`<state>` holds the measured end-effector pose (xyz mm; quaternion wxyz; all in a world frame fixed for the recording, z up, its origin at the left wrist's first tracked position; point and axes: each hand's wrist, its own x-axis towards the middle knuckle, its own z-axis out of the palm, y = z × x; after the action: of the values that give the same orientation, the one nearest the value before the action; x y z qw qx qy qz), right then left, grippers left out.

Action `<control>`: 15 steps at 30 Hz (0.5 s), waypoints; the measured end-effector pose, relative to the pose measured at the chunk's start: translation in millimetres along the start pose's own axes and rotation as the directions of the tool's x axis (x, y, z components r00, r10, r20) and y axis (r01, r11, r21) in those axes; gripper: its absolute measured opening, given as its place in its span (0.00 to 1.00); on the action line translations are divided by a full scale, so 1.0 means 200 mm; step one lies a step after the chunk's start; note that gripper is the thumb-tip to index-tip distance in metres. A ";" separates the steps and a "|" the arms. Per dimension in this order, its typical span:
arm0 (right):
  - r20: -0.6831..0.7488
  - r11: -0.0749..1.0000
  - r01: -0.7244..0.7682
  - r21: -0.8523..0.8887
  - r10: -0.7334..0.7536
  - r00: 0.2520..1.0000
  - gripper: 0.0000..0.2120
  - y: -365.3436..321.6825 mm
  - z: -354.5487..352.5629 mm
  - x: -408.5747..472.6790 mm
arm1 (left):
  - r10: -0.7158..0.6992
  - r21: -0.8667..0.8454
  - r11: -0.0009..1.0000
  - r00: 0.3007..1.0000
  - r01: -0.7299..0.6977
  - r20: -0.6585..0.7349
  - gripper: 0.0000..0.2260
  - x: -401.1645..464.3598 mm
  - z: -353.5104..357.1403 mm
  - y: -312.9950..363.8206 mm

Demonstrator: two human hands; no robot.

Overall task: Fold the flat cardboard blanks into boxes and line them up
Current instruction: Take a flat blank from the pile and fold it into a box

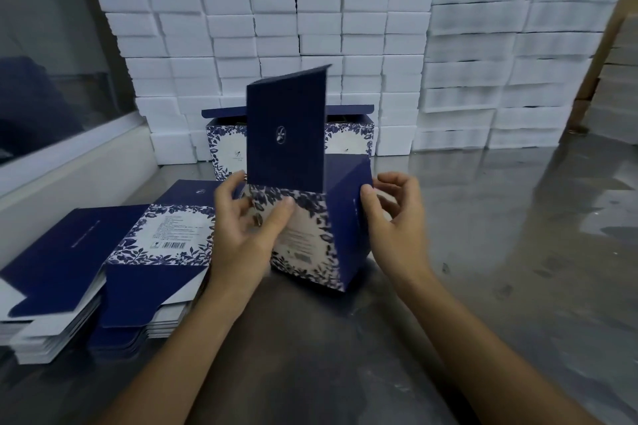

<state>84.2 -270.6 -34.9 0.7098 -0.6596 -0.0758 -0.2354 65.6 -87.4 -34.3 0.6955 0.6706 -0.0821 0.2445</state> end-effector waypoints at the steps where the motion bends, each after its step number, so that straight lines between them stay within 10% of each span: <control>1: -0.030 0.999 0.022 -0.041 -0.024 0.999 0.07 0.00 -0.01 0.01 | 0.065 0.054 0.996 0.998 -0.066 0.007 0.31 -0.01 0.00 0.01; 4: -0.039 0.996 0.027 -0.090 -0.030 0.999 0.03 -0.02 -0.01 0.01 | 0.227 0.275 0.931 0.971 -0.238 0.071 0.28 -0.02 0.01 0.01; 8: 0.018 0.994 -0.080 0.069 0.079 0.997 0.22 -0.06 0.01 -0.01 | 0.325 0.365 0.870 0.943 -0.330 0.077 0.28 -0.03 0.01 0.00; 15: -0.080 0.999 -0.039 0.023 0.041 0.996 0.11 -0.08 0.00 0.00 | 0.454 0.529 0.725 0.883 -0.442 0.115 0.18 -0.03 0.00 0.02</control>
<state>78.1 -271.6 -20.5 0.7238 -0.6434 -0.0365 -0.2466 58.9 -89.7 -33.9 0.3987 0.7962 -0.1611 0.4256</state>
